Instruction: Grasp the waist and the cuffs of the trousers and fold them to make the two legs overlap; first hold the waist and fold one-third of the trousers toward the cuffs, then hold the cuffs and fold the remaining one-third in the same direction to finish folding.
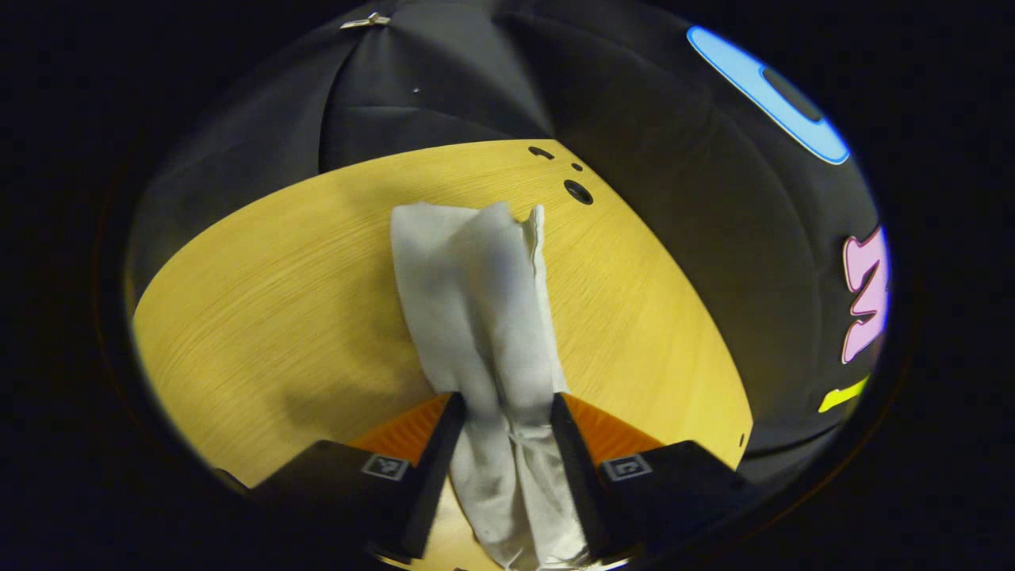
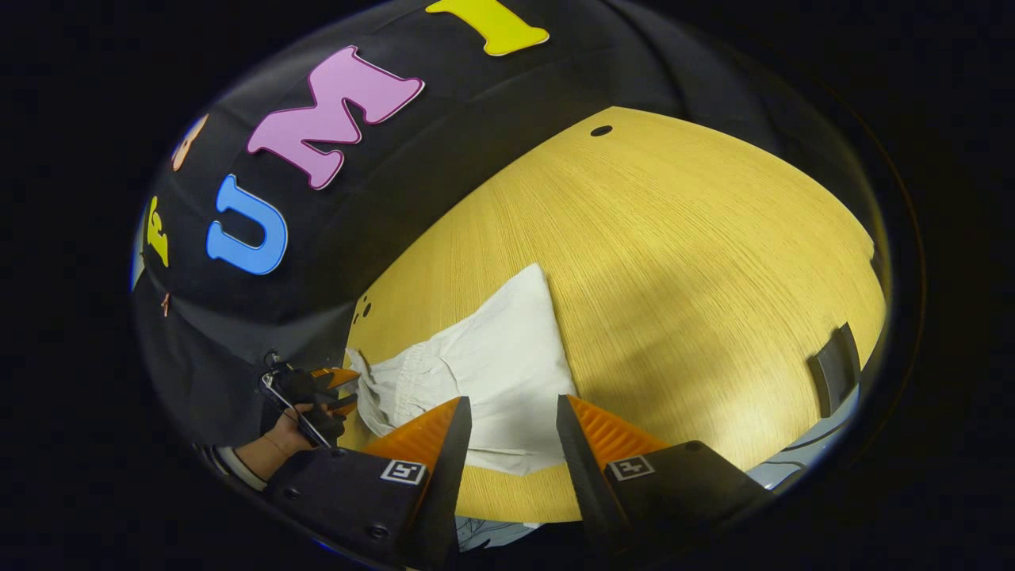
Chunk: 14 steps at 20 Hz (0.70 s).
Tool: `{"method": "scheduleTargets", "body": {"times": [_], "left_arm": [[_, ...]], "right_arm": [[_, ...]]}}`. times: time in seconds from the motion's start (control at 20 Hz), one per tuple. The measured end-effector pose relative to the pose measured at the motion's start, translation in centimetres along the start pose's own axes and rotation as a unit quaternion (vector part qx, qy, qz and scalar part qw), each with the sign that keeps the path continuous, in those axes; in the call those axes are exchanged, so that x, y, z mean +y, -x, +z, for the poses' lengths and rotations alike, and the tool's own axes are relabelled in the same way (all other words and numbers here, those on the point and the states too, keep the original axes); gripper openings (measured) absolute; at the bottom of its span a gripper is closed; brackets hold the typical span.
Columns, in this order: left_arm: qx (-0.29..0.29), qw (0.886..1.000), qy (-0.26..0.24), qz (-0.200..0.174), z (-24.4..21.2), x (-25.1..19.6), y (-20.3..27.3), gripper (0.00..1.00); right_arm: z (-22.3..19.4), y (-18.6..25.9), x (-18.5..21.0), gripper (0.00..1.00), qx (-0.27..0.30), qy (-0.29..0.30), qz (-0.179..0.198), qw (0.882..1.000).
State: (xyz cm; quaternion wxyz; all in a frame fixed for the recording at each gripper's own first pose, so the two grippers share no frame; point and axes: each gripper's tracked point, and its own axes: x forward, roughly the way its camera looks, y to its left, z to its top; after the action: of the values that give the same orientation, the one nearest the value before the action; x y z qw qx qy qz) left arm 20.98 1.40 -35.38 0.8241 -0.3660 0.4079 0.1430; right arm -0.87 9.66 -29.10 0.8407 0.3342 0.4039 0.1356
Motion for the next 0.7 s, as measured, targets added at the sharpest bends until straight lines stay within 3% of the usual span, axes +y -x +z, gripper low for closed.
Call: {"method": "scheduleTargets", "body": {"times": [0.05,0.1,0.2,0.45,0.7], "left_arm": [[0.007,1.0,0.001,0.004,-0.5,0.1,-0.6,0.69],[0.015,1.0,0.008,0.01,-0.6,0.5,-0.2,0.5],[-0.015,0.999,0.039,-0.029,0.6,-0.4,0.8,0.11],[-0.059,0.99,0.001,-0.125,1.3,-4.9,5.6,0.06],[-0.069,0.969,-0.076,-0.225,-1.3,-10.9,11.2,0.06]], "right_arm": [[0.0,0.1,-0.2,0.68,-0.001,-0.002,-0.001,1.0],[0.0,0.1,-0.4,0.68,-0.002,-0.004,-0.003,1.0],[0.1,0.2,-0.5,0.68,-0.004,-0.009,-0.003,1.0],[0.3,0.2,-0.5,0.68,-0.009,-0.01,-0.002,1.0],[0.3,0.0,0.2,0.68,-0.009,-0.002,0.004,1.0]]}}
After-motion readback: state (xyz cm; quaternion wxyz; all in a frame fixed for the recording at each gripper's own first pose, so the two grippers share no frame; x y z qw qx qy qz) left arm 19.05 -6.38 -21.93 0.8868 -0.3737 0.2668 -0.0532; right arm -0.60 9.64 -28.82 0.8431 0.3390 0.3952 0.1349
